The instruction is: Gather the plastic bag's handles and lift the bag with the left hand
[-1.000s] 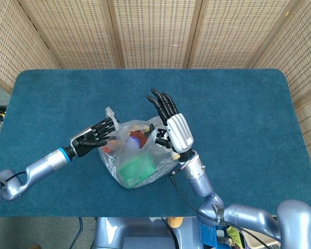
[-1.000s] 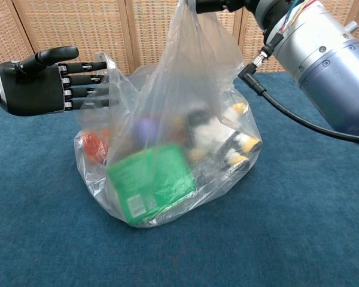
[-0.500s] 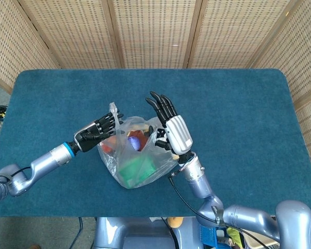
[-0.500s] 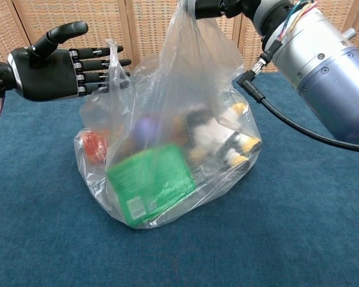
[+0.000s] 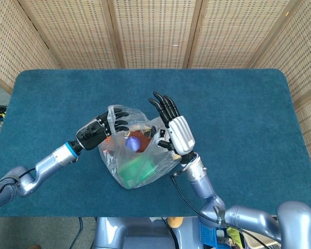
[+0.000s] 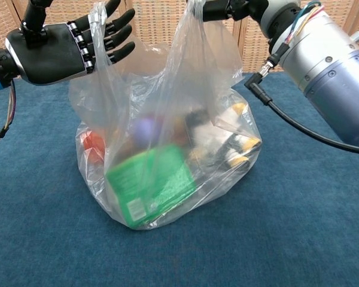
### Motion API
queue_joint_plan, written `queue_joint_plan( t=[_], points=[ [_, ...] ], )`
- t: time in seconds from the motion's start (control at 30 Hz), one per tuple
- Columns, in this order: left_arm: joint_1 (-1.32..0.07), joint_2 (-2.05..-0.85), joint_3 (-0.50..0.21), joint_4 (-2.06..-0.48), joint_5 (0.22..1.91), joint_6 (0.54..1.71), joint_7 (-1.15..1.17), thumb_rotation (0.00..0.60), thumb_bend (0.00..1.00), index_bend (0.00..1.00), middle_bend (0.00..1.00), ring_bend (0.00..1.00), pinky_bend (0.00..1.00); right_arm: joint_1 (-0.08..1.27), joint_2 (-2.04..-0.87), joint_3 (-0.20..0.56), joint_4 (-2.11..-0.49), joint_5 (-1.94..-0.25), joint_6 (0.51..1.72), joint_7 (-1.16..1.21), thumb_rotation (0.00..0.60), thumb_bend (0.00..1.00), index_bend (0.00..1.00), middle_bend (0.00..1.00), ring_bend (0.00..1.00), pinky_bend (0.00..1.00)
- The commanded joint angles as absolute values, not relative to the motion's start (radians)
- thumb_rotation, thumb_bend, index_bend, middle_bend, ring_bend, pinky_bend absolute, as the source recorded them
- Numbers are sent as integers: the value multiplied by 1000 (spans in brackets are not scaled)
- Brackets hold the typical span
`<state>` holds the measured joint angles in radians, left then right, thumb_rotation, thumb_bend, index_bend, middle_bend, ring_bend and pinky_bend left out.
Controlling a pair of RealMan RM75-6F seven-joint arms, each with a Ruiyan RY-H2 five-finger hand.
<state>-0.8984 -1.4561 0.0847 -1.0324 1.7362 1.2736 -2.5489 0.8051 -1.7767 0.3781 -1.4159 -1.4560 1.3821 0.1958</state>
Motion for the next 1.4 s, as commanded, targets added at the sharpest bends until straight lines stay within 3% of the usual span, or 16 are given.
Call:
queue_joint_plan(
  t=[0.03, 0.2, 0.33, 0.6, 1.1, 1.4],
  points=[
    [-888, -1475, 132, -953, 1808, 1342, -2569, 534, 260, 340, 329, 329, 260, 803, -1776, 378, -1418, -1455, 1383, 198, 600, 705, 29, 0, 0, 0],
    [-886, -1485, 210, -840, 1892, 1377, -2525, 470, 255, 345, 339, 319, 259, 799, -1771, 376, -1422, -1457, 1384, 200, 600, 706, 30, 0, 0, 0],
    [-866, -1501, 204, -822, 1837, 1334, -2488, 423, 258, 254, 226, 183, 221, 796, -1763, 377, -1431, -1460, 1386, 199, 600, 706, 34, 0, 0, 0],
    [-905, -1484, 137, -990, 1790, 1334, -2370, 423, 256, 219, 191, 165, 187, 796, -1731, 381, -1499, -1472, 1381, 175, 600, 706, 38, 0, 0, 0],
    [-972, -1404, 135, -1186, 1803, 1286, -2172, 427, 257, 218, 191, 172, 188, 848, -1699, 405, -1574, -1452, 1301, 61, 600, 704, 41, 0, 0, 0],
    [-987, -1404, 142, -1222, 1803, 1266, -2118, 428, 253, 217, 189, 172, 188, 879, -1715, 413, -1555, -1435, 1273, 19, 600, 706, 48, 0, 0, 0]
  ],
)
